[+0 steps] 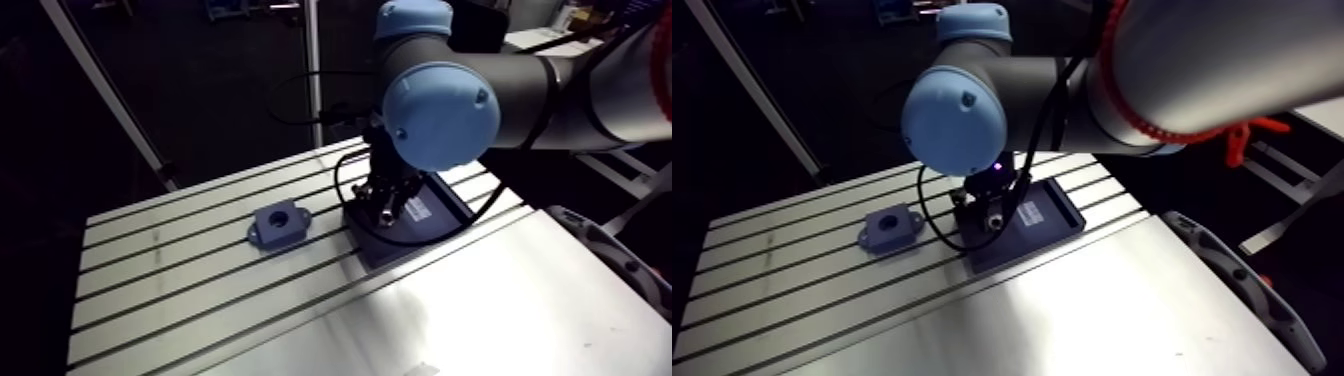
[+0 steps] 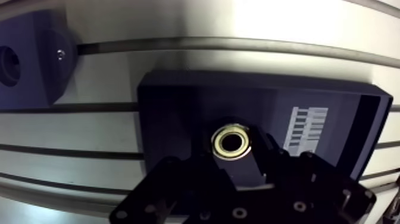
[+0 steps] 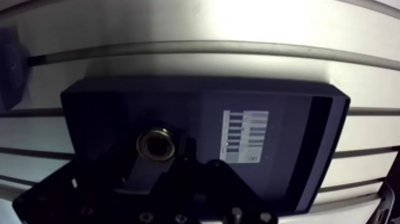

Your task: Pick up the bearing and press it into the housing until flush.

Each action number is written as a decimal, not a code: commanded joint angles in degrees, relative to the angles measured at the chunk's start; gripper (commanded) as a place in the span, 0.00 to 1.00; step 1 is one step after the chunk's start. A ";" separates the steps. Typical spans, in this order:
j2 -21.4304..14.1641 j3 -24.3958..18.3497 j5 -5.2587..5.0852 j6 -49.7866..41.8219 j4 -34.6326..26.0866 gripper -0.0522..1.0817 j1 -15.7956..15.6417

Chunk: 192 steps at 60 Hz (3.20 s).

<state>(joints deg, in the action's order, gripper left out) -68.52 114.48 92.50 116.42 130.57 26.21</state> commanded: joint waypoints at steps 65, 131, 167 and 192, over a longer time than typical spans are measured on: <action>-6.32 -6.13 -0.27 -1.60 -8.92 0.60 -3.64; 1.39 -12.91 -0.25 -11.64 -8.54 0.61 -19.07; 3.88 -12.24 -0.44 -11.10 -7.33 0.61 -21.11; 4.07 -11.78 -0.52 -10.39 -5.28 0.61 -21.02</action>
<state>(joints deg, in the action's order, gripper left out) -64.47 102.57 91.98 105.50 124.95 5.17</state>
